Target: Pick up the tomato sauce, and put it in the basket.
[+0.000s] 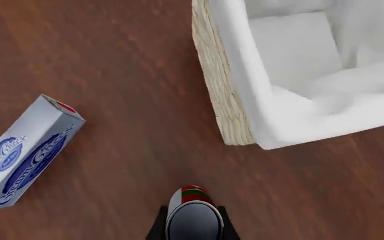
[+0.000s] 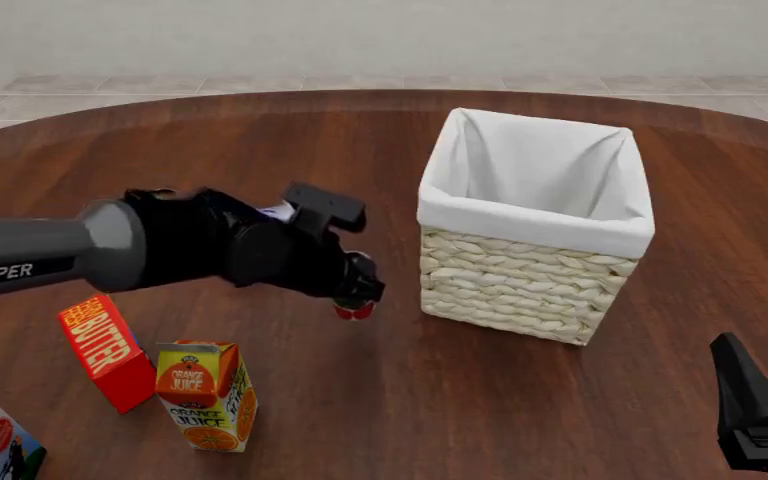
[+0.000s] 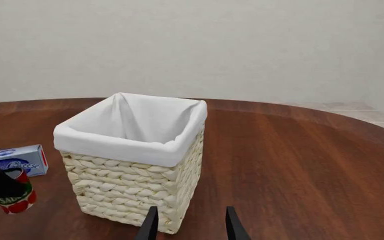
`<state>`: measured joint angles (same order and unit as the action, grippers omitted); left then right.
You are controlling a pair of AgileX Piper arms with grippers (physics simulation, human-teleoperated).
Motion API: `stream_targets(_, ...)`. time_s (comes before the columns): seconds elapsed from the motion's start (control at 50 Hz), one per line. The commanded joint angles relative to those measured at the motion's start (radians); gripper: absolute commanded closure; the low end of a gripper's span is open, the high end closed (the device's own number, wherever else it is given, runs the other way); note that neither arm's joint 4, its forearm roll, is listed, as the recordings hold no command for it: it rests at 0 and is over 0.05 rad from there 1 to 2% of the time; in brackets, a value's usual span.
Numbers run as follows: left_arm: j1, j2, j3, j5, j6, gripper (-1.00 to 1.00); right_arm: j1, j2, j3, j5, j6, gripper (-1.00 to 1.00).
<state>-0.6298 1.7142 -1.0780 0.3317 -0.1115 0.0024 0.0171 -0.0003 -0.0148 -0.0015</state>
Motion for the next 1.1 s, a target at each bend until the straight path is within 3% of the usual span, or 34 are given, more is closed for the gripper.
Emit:
stream_targets(0.02,-0.026,-0.122,0.024,0.050,0.016,1.00,0.000,0.000,0.000,0.001,0.000,-1.00)
stream_targets(0.42,-0.087,-0.283,0.015,0.167,-0.012,1.00,0.000,0.000,0.000,0.001,0.000,-1.00)
stream_targets(1.1,-0.124,-0.445,-0.124,0.341,0.005,1.00,0.000,-0.001,0.000,0.001,0.000,-1.00)
